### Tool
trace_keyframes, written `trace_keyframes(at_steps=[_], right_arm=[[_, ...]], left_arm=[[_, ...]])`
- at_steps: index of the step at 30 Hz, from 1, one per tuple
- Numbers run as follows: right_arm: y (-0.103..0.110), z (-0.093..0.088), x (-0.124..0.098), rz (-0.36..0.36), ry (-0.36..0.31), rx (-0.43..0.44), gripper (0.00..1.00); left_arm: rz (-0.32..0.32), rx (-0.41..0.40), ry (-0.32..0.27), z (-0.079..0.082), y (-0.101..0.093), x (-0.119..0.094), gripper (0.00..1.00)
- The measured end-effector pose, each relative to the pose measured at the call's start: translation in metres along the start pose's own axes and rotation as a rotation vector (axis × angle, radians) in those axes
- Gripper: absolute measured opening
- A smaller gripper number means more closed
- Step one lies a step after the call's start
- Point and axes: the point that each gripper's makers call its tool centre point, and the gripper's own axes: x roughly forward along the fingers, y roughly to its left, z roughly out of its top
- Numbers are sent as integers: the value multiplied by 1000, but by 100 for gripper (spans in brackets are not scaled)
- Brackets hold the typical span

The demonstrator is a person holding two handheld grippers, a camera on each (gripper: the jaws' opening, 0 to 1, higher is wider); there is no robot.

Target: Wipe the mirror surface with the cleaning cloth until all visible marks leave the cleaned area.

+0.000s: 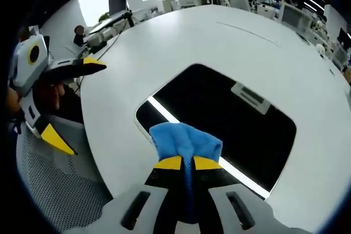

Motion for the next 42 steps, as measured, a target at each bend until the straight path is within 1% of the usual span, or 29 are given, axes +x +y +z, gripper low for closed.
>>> trace_keyframes(at_steps=[16,18,31,36,39,42], right_arm=[[-20,15,9,-34,-5,-10,1],[-23,18,9,-32,0,4,1],[-35,30,16,-36,10,-7,1],[-42,38,21,-44,6,-10,1],[-50,44,24,-51,4,-5,1],[-56,49,26,-55,5,-5,1]], left_arm=[[-5,4,-1,0,-1,0,99],[-4,5,-1,0,-1,0,99],[0,5,6,-1,1,1,99],[-3,6,11,-2,0,1,99],[-15,-5,1,-1,-2,1,99],[-16,1,7,-2,-2,1,99]])
